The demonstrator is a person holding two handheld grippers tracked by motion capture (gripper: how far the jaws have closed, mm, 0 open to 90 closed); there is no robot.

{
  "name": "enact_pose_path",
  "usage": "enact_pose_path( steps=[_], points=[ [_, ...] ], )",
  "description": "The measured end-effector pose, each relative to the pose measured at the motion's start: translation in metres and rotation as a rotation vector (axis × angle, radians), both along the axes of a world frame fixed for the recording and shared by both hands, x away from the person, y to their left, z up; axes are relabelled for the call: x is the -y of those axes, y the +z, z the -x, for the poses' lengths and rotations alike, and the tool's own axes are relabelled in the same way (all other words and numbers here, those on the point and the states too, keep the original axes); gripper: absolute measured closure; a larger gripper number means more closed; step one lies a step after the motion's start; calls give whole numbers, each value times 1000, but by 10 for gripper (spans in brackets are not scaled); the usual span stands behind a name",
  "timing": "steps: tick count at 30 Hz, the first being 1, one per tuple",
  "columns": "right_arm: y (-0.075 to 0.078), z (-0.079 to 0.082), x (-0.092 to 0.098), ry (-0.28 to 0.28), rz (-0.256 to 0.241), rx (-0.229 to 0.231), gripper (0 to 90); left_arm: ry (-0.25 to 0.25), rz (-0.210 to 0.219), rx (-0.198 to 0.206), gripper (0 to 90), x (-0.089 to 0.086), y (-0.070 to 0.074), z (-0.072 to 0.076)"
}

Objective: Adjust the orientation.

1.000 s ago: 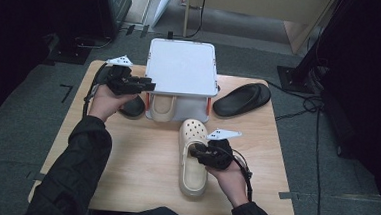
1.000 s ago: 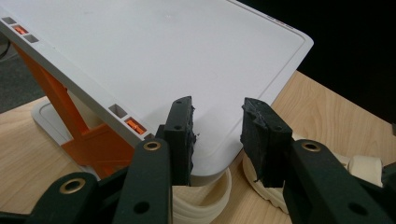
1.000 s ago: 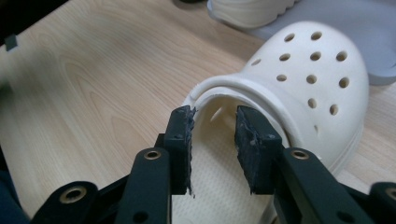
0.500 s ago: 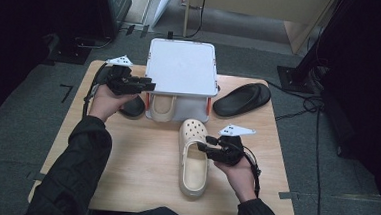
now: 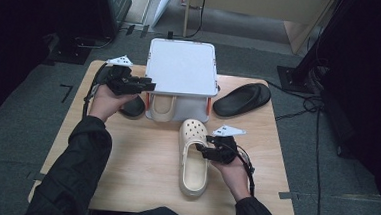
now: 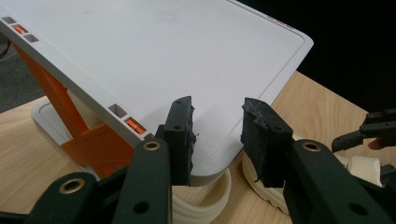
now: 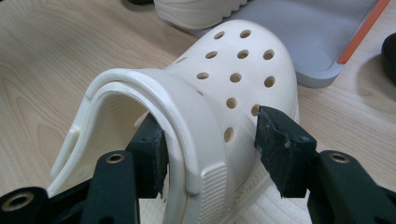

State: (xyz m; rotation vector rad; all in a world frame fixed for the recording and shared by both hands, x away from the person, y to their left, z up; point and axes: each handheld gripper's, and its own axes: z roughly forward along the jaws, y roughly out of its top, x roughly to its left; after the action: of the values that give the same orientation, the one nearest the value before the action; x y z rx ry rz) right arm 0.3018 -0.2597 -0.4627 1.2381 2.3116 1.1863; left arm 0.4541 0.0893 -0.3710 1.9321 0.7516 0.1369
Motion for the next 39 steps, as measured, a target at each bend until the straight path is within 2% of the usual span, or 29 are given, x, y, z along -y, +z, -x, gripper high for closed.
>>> enact_pose_path(
  steps=[5,7,9,12,15,16,19,21,23,26,31,39],
  points=[
    [-1,1,-2,-1,27,46,519,3,2,-1,643,0,0,0],
    [-1,0,-1,-19,2,46,535,2,2,-1,643,0,0,0],
    [-1,0,-1,-23,-1,55,564,1,6,-3,643,0,0,0],
    [2,2,-4,-19,29,86,635,0,9,-5,643,-1,0,0],
    [5,3,-6,9,67,123,708,1,3,-3,641,0,0,0],
    [6,3,-6,7,76,130,714,1,-1,-1,640,0,0,0],
    [9,-1,-5,-8,58,110,725,1,1,-1,640,0,0,0],
    [12,-4,-4,-7,61,111,738,1,2,-5,640,0,0,0],
    [16,-6,-5,1,46,108,751,0,-1,-4,639,0,1,1],
    [26,-8,-7,5,19,128,756,0,-2,-6,637,0,1,1],
    [39,-17,-10,-12,37,182,755,3,2,-12,639,0,1,1],
    [42,-45,-14,-41,58,175,753,4,4,-12,639,0,0,1]
  ],
)
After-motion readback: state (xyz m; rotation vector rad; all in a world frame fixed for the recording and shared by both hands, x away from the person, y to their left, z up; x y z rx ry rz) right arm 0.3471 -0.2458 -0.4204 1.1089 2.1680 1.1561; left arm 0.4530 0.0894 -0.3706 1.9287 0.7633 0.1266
